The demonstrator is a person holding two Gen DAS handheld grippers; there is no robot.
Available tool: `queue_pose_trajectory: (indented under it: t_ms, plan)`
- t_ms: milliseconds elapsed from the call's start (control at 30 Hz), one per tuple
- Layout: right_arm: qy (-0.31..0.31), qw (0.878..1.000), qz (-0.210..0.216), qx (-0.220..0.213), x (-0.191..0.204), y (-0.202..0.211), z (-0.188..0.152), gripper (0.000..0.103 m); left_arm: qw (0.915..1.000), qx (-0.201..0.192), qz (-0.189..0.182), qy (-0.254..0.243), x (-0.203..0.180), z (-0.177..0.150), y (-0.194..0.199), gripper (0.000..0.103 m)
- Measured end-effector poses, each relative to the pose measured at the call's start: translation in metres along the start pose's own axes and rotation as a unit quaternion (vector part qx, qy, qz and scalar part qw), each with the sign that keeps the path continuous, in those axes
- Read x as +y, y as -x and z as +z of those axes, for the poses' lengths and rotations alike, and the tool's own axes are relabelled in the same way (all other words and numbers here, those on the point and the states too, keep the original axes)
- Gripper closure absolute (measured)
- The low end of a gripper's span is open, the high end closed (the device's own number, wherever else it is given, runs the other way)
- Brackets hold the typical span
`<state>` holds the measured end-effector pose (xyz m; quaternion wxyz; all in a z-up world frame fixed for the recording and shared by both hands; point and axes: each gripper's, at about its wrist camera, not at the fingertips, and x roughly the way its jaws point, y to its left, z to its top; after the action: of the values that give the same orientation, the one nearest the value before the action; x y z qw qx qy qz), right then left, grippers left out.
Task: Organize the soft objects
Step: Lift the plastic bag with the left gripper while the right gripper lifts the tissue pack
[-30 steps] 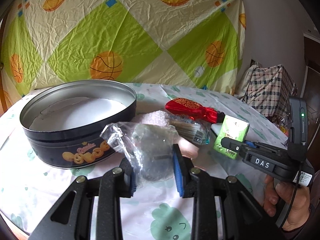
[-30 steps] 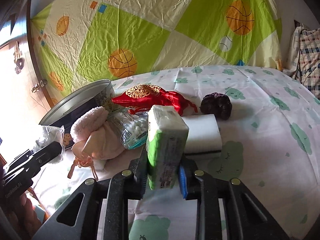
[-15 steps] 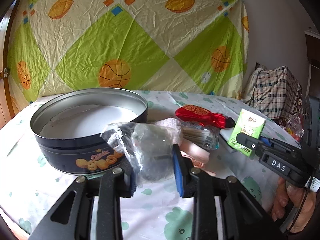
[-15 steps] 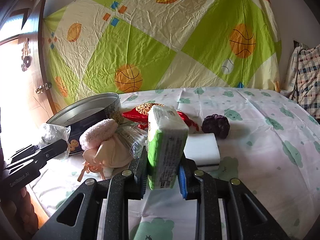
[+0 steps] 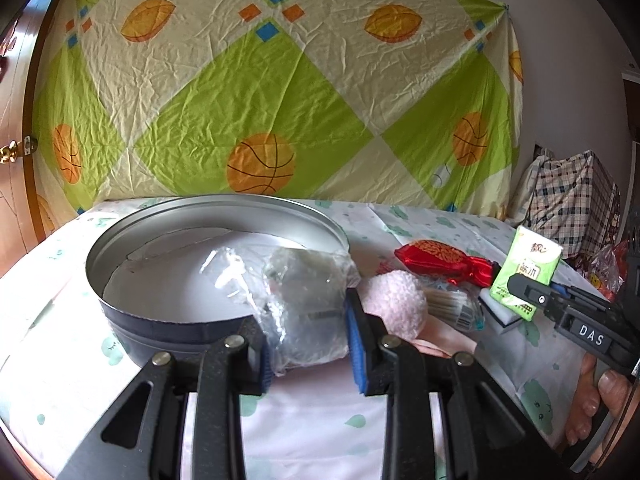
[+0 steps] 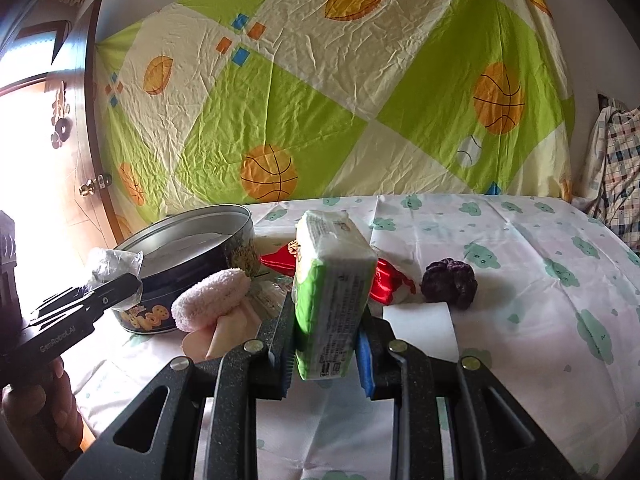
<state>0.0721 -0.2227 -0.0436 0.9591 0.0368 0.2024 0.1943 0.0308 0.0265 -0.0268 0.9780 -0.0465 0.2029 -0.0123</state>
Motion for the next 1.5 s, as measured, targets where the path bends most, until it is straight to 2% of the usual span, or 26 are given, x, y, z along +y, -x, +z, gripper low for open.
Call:
queue_pose_trajectory:
  t_ms: [500, 1500]
  plan:
    - [0.009, 1.0, 0.02, -0.016, 0.018, -0.011, 0.016, 0.076, 0.9995, -0.027, 0.015, -0.005, 0.012, 0.021, -0.007, 0.074]
    - [0.016, 0.997, 0.039, -0.066, 0.046, -0.023, 0.03, 0.075, 0.9975, -0.05, 0.05, -0.001, 0.024, 0.029, -0.016, 0.075]
